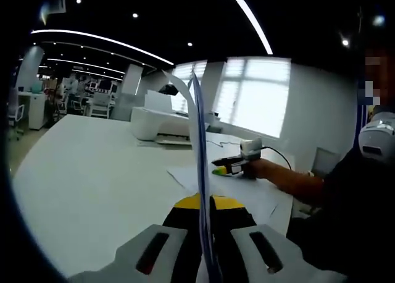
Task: Organize the stack of printing papers by aligning and flattening the scattered papers on the table
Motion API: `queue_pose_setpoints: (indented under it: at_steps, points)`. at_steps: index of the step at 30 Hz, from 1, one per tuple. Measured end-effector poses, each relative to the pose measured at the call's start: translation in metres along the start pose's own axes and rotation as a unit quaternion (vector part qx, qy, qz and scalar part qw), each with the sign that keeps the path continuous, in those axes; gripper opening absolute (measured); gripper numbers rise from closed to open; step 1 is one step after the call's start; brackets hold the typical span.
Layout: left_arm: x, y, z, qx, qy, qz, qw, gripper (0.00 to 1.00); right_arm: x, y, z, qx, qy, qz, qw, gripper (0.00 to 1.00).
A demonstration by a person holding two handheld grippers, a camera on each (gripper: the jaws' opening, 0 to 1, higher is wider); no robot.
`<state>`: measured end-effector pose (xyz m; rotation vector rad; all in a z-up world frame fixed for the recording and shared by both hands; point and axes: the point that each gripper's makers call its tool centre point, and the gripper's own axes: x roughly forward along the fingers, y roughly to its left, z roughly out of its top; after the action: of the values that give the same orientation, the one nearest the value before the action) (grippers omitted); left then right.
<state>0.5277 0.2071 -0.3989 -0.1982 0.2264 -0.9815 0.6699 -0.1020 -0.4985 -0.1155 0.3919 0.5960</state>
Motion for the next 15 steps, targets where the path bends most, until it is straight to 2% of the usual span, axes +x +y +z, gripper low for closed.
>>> queue_pose_setpoints:
  at_steps: [2,5,15]
  points:
    - [0.0003,0.0000,0.0001,0.000,0.000,-0.001,1.0000,0.07,0.0003,0.0007,0.0000,0.000,-0.001,-0.001,1.0000,0.44]
    - [0.0008,0.0002,0.0003,0.000,0.000,-0.001,1.0000,0.07,0.0002,0.0040,0.0001,-0.001,-0.001,0.007,1.0000,0.36]
    - [0.0018,-0.0009,0.0008,0.001,0.001,-0.002,1.0000,0.07,-0.0020,0.0095,-0.0005,-0.001,-0.001,0.019,0.9998,0.24]
